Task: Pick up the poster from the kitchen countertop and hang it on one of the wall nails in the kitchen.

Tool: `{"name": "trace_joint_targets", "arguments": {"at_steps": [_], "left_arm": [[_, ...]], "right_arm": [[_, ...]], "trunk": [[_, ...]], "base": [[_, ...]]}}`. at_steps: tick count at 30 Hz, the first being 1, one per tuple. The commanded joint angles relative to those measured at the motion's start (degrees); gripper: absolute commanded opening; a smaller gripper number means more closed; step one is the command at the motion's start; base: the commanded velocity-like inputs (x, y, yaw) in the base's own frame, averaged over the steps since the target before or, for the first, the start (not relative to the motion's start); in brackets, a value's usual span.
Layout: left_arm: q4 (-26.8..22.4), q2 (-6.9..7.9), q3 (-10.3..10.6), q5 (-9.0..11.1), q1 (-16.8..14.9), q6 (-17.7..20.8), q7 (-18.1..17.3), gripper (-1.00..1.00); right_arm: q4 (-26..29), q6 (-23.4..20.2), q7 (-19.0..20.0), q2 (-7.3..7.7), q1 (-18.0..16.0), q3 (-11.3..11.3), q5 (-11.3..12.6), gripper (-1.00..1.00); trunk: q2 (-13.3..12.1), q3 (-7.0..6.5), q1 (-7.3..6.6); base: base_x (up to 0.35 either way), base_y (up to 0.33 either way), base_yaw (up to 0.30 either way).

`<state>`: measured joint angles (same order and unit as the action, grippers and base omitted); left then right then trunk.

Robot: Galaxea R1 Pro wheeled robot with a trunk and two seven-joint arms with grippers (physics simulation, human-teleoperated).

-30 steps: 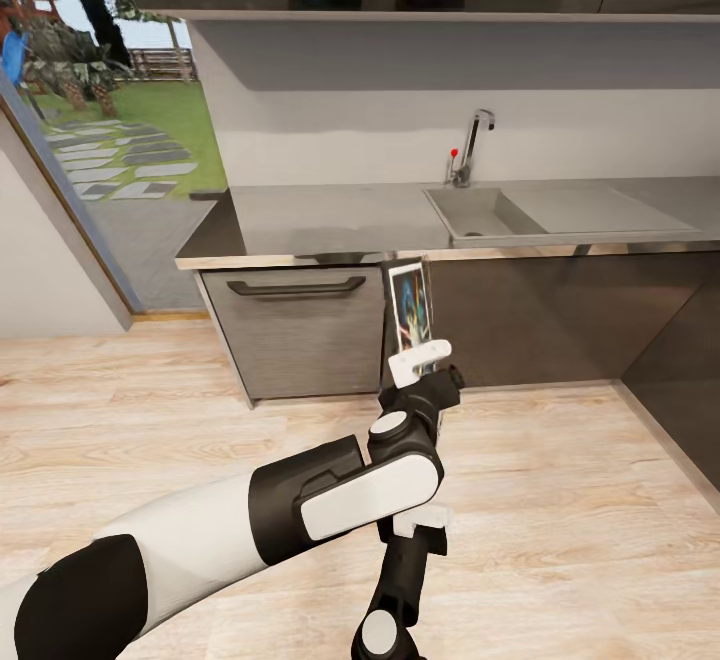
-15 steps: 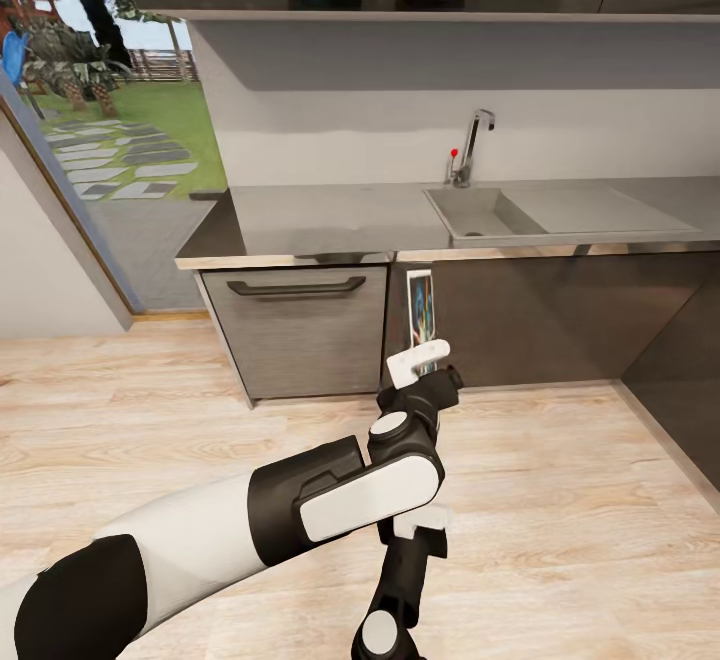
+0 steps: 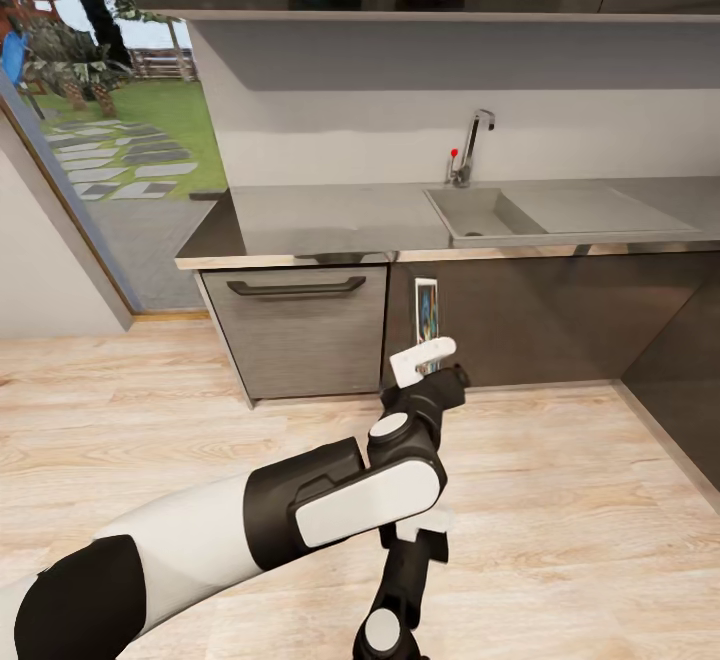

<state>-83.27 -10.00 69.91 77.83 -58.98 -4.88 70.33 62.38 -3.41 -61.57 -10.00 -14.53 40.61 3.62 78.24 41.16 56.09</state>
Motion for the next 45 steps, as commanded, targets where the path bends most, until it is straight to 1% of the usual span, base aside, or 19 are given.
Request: {"name": "trace_joint_targets", "arguments": {"at_steps": [1,4,11,17,21,24,25,27,28,30,31,35,36,39,40,42,43,44,45], "left_arm": [[-0.2,0.00,0.1,0.3,-0.1,-0.5,0.2,1.00],[-0.6,0.00,0.1,0.3,-0.1,-0.5,0.2,1.00],[-2.5,0.00,-0.2,0.3,-0.1,-0.3,0.2,1.00],[-4.7,0.00,-0.8,0.3,-0.1,0.2,0.1,1.00],[-5.7,1.45,-2.6,0.5,-0.1,0.6,0.0,1.00],[-6.3,2.82,-5.0,0.6,-0.1,3.1,-0.1,1.00],[-6.5,3.53,-8.0,0.7,-0.1,6.7,-0.2,1.00],[-6.6,3.84,-10.2,0.7,-0.1,9.1,-0.3,1.00],[-6.7,4.06,-12.5,0.8,-0.1,11.4,-0.5,1.00],[-6.7,4.20,-14.8,0.8,-0.1,13.6,-0.7,1.00],[-6.7,4.31,-17.4,0.8,-0.1,16.2,-1.2,1.00],[-6.7,4.86,-22.1,2.0,-0.1,22.0,-3.3,1.00],[-6.7,5.55,-23.6,3.6,-0.1,24.2,-4.7,1.00],[-6.7,7.12,-25.0,6.4,-0.1,26.2,-7.3,1.00],[-6.7,8.54,-25.6,8.1,-0.1,27.0,-9.4,1.00],[-6.6,12.68,-26.1,10.2,-0.1,27.8,-14.7,1.00],[-6.5,13.88,-26.1,10.5,-0.1,27.9,-16.3,1.00],[-6.4,16.27,-26.2,11.0,-0.1,28.0,-19.4,1.00],[-6.3,17.45,-26.2,11.2,-0.1,28.1,-20.8,1.00]], "right_arm": [[0.0,-0.2,-0.1,0.07,-0.1,0.1,1.3,-1.00],[-0.2,-0.2,0.1,0.18,-0.1,0.0,2.7,-1.00],[-1.4,0.3,0.2,0.30,-0.1,-0.1,3.3,-1.00],[-1.7,4.6,0.3,0.90,-0.2,0.0,3.4,-1.00],[-1.7,5.7,0.7,1.79,-0.2,0.0,3.4,-1.00],[-1.7,6.2,2.8,2.65,-0.2,-0.1,3.4,-1.00],[-1.7,6.4,4.9,3.41,-0.2,-1.1,3.3,-1.00],[-1.7,6.6,6.0,3.81,-0.2,-2.6,3.4,-1.00],[-1.7,7.0,7.1,4.07,-0.2,-4.3,3.4,-1.00],[-1.7,7.4,8.4,4.26,-0.2,-5.6,3.4,-1.00],[-1.7,7.9,9.8,4.41,-0.2,-6.5,3.4,-1.00],[-1.7,9.0,11.8,5.12,-0.1,-7.6,3.3,-1.00],[-1.7,9.7,12.3,5.64,0.0,-7.9,3.4,-1.00],[-1.6,10.8,12.8,6.77,0.0,-8.1,3.6,-1.00],[-1.6,11.5,13.0,7.61,0.0,-8.1,4.1,-1.00],[-1.4,12.7,14.6,9.45,0.0,-8.2,5.5,-1.00],[-1.3,12.9,15.5,9.88,0.0,-8.2,6.0,-1.00],[-1.2,13.5,17.7,10.64,0.0,-8.2,7.0,-1.00],[-1.1,13.7,19.0,11.00,0.0,-8.3,7.6,-1.00]], "trunk": [[0.0,0.05,0.00],[0.0,0.05,0.00],[0.0,0.05,0.00],[0.0,0.05,0.00],[0.0,0.05,0.00],[0.0,0.05,0.00],[0.0,0.05,0.00],[0.0,0.05,0.00],[0.0,0.05,0.00],[0.0,0.05,0.00],[0.0,0.05,0.00],[0.0,0.05,0.00],[0.0,0.05,0.00],[0.0,0.05,0.00],[0.0,0.05,0.00],[0.0,0.05,0.00],[0.0,0.05,0.00],[0.0,0.05,0.00],[0.0,0.05,0.00]], "base": [[0.000,0.000,0.000],[0.000,0.000,0.000],[0.000,0.000,0.000],[0.000,0.000,0.000],[0.000,0.000,0.000],[0.000,0.000,0.000],[0.000,0.000,0.000],[0.000,0.000,0.000],[0.000,0.000,0.000],[0.000,0.000,0.000],[0.000,0.000,0.000],[0.000,0.000,0.000],[0.000,0.000,0.000],[0.000,0.000,0.000],[0.000,0.000,0.000],[0.000,0.000,0.000],[0.000,0.000,0.000],[0.000,0.000,0.000],[0.000,0.000,0.000]]}}
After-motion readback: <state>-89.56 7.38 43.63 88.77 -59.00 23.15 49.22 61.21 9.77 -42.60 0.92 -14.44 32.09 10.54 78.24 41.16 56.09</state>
